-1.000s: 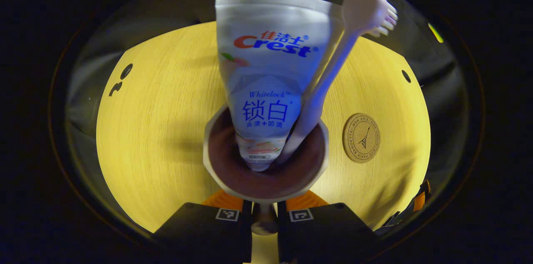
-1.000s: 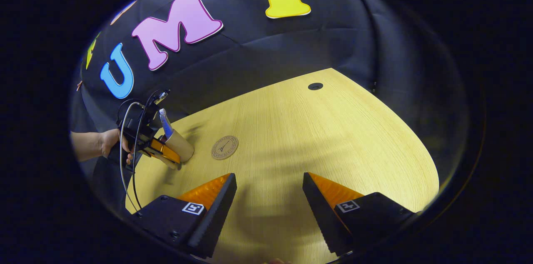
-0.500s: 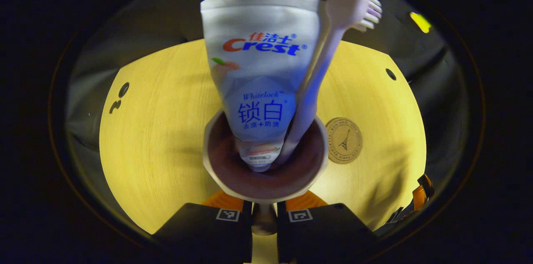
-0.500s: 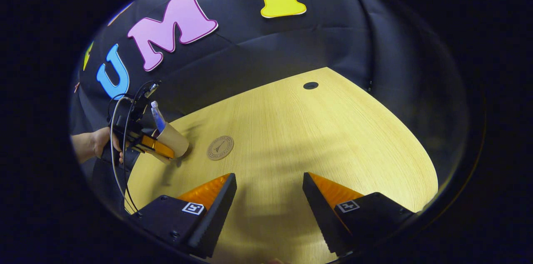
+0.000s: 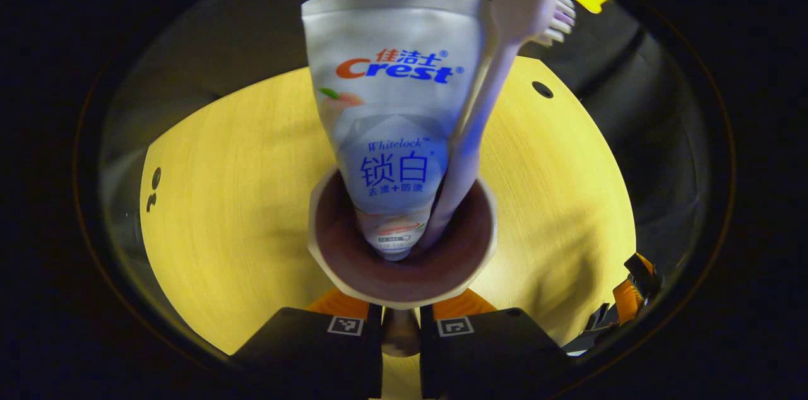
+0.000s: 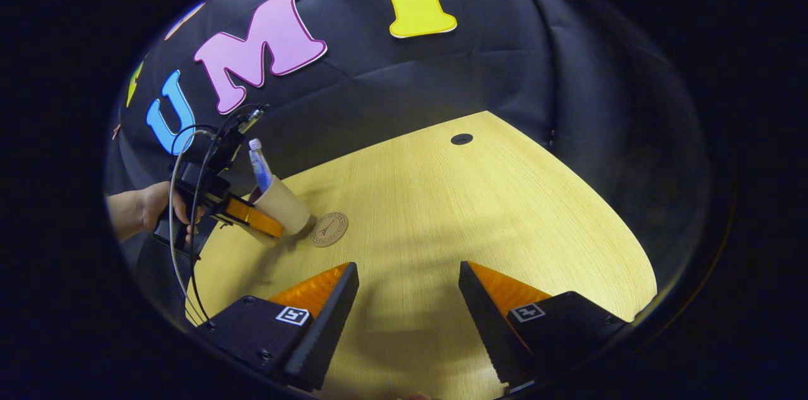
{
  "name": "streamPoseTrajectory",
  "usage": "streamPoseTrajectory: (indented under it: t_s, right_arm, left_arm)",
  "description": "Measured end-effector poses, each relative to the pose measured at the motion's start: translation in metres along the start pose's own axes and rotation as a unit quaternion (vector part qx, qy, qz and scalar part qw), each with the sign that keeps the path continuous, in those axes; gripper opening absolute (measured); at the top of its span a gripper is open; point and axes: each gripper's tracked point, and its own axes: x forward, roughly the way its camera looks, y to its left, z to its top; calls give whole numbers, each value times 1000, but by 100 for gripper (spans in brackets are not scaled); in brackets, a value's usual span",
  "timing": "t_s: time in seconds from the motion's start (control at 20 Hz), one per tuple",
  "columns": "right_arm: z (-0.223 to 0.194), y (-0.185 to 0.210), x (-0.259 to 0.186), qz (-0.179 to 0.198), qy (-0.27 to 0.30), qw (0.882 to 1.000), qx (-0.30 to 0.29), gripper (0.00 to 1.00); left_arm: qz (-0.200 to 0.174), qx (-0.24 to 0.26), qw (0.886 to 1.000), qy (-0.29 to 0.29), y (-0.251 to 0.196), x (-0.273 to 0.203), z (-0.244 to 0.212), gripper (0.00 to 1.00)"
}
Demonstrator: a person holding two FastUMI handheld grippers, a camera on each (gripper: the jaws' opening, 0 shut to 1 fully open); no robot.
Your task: Put the toothbrush and toothpaste on the desktop into the cup, then pick up the cup and place it on the coaster on the desktop.
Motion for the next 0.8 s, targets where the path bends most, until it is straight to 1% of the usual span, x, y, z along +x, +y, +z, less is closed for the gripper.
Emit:
streamPoseTrajectory:
  t_s: [0.15,0.25,0.3,0.35,0.4,0.6,0.65,0.7,0.8]
  right_arm:
    - [0,-1,-5,-1,-4,1000,14,98]
    - [-3,-1,-6,0,-4,1000,14,98]
    - [-5,-1,-7,1,-1,1000,16,98]
    - [-4,-1,-9,1,-2,1000,15,98]
    - [-2,-2,-9,2,-6,1000,13,98]
    - [0,-5,-11,2,-10,1000,20,98]
    - [0,-7,-10,1,-9,1000,22,98]
    - [0,-9,-10,0,-9,1000,24,98]
    - [1,-14,-9,-3,-10,1000,24,98]
  left_arm:
    - [-6,20,1000,8,-19,6,4,28]
    - [-1,36,999,15,-27,14,5,28]
    - [1,39,999,17,-30,16,5,32]
    - [2,42,999,21,-32,18,5,32]
    - [3,43,999,25,-33,20,5,28]
    - [13,55,998,40,-34,28,1,28]
    - [15,56,997,41,-34,27,1,33]
    - [18,56,997,44,-33,27,0,28]
    - [18,55,997,48,-35,28,-2,28]
